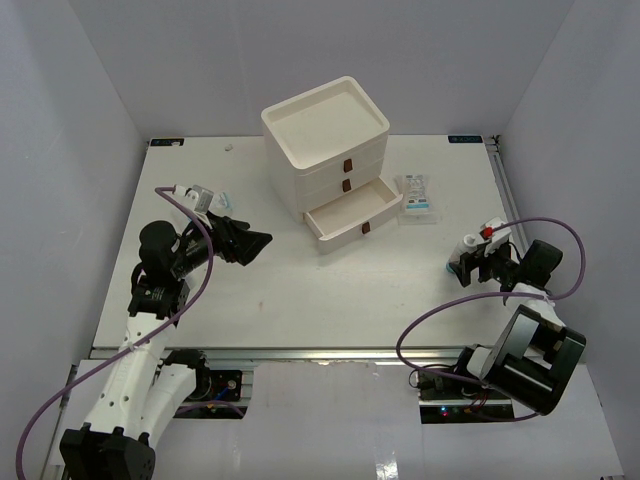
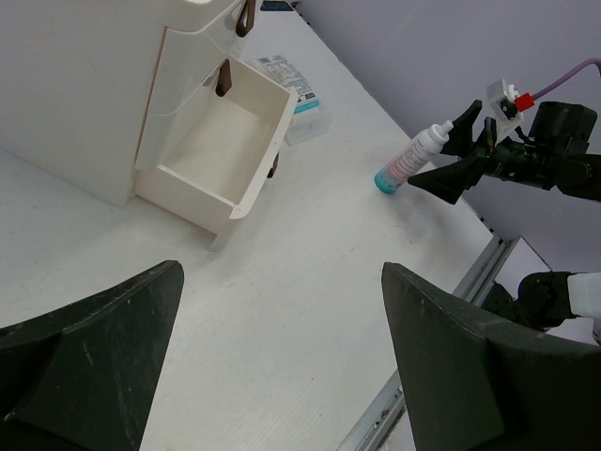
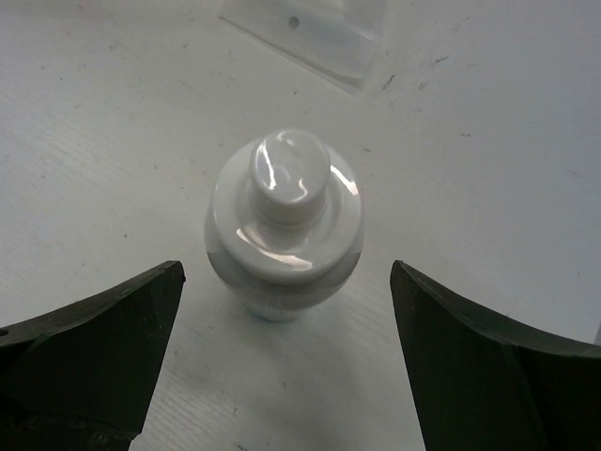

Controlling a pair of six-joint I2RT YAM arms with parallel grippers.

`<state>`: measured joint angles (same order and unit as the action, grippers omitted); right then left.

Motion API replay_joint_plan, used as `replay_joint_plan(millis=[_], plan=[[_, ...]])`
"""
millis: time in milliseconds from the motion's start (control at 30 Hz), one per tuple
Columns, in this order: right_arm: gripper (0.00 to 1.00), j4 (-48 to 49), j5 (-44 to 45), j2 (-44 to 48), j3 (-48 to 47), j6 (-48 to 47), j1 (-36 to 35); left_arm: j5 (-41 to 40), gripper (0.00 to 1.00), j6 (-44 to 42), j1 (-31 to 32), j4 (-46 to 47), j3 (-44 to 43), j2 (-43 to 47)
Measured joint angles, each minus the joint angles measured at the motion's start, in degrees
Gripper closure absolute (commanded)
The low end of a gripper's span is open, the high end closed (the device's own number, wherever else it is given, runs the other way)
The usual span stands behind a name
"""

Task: Organize the makeup

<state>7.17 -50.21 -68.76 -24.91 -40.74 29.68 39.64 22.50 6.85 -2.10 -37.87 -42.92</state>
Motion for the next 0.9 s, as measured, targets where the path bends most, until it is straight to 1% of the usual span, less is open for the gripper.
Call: replay_joint_plan(millis=[67,100,367,467,533,633,700,733,833,900], plan=[[0.01,1.85,0.49,-0.33,0.00,1.35,-0.52,0.00,0.02,0.00,0.00,0.01,0.00,0.00],[0.04,2.55,0.62,-0.55,0.00,1.88,-0.75,0.00,0.02,0.00,0.00,0.01,0.00,0.00],[0.19,3.67,1.39,-5.36,-1.67,3.77,-2.28,0.00,0.02,0.00,0.00,-0.01,0.00,-0.16],[0.25,3.35,1.36,-6.96,-3.00,3.75,-2.64,0.00,0.02,-0.02,0.00,0.01,0.00,-0.30],[0.31,3.26,1.24,-7.50,-3.82,3.69,-2.84,0.02,0.02,-0.02,0.00,-0.01,0.00,-0.50],[0.46,3.04,0.94,-7.77,-4.54,3.35,-3.24,0.00,0.02,0.00,0.00,-0.01,0.00,-0.66],[0.60,2.76,0.70,-7.86,-4.80,3.03,-3.45,0.00,0.02,-0.01,0.00,-0.01,0.00,-0.70],[0.64,2.56,0.65,-7.94,-4.93,2.89,-3.51,0.00,0.02,-0.02,0.00,-0.01,0.00,-0.70],[0.85,1.75,0.53,-8.23,-5.35,2.47,-3.53,0.02,0.02,-0.02,0.00,-0.01,0.00,-0.72],[0.91,0.95,0.51,-8.27,-5.64,2.05,-3.53,0.01,0.02,-0.02,0.00,-0.01,0.00,-0.74]])
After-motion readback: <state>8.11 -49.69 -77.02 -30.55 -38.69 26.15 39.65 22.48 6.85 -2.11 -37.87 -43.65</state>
